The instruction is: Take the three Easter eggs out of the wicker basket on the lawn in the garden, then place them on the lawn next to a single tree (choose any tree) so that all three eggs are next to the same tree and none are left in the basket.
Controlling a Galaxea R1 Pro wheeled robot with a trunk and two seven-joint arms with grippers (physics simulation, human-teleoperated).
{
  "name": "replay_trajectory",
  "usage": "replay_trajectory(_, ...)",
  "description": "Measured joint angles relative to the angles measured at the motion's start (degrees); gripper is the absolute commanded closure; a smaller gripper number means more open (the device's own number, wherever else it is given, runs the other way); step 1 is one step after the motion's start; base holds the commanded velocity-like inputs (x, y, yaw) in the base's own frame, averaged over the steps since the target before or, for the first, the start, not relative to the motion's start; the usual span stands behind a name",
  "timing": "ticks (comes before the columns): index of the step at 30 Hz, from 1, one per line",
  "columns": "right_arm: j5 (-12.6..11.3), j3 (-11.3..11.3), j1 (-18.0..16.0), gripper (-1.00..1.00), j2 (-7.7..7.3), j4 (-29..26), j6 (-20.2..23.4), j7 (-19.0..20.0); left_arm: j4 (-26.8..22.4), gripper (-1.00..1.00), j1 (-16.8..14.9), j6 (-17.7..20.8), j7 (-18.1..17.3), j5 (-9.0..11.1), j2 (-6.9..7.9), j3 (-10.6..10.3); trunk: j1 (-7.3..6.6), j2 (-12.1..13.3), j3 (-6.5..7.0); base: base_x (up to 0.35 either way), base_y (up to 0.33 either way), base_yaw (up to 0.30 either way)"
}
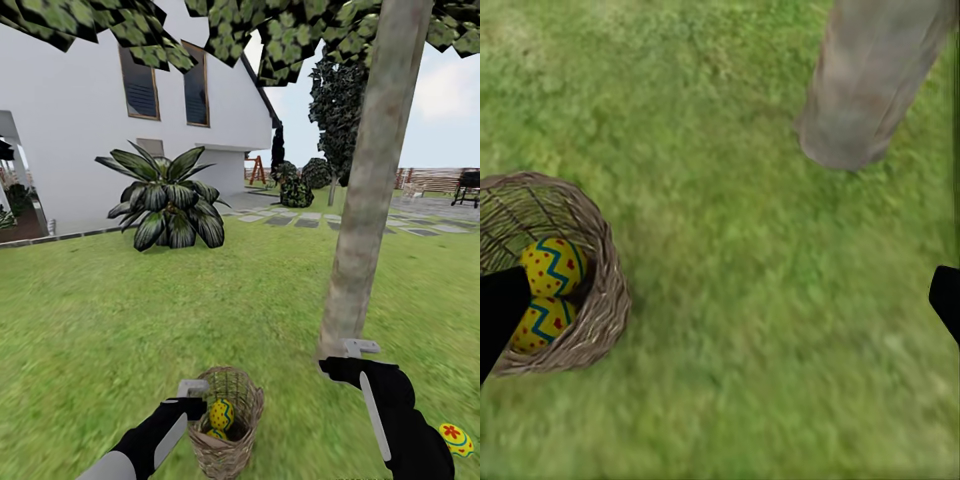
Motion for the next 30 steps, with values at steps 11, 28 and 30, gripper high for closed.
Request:
replay_trajectory(11,-0.01,0.00,0.00,-1.00,0.01,-0.02,0.01,0.00,-0.07,-1.00,0.00,0.00,-0.01,-0.03,0.01,-0.04,0.01,0.00,0.61,0.013,0.069,-0.245)
replay_trajectory(28,-0.01,0.00,0.00,-1.00,0.01,-0.01,0.01,0.00,-0.08,-1.00,-0.02,0.00,-0.01,-0.03,0.01,-0.10,0.00,0.00,1.57,0.008,0.009,-0.244)
replay_trajectory(30,0.00,0.00,0.00,-1.00,0.00,0.00,0.01,0.00,-0.08,-1.00,-0.01,0.00,-0.01,-0.03,0.00,-0.09,0.00,0.00,1.68,0.104,0.114,-0.240)
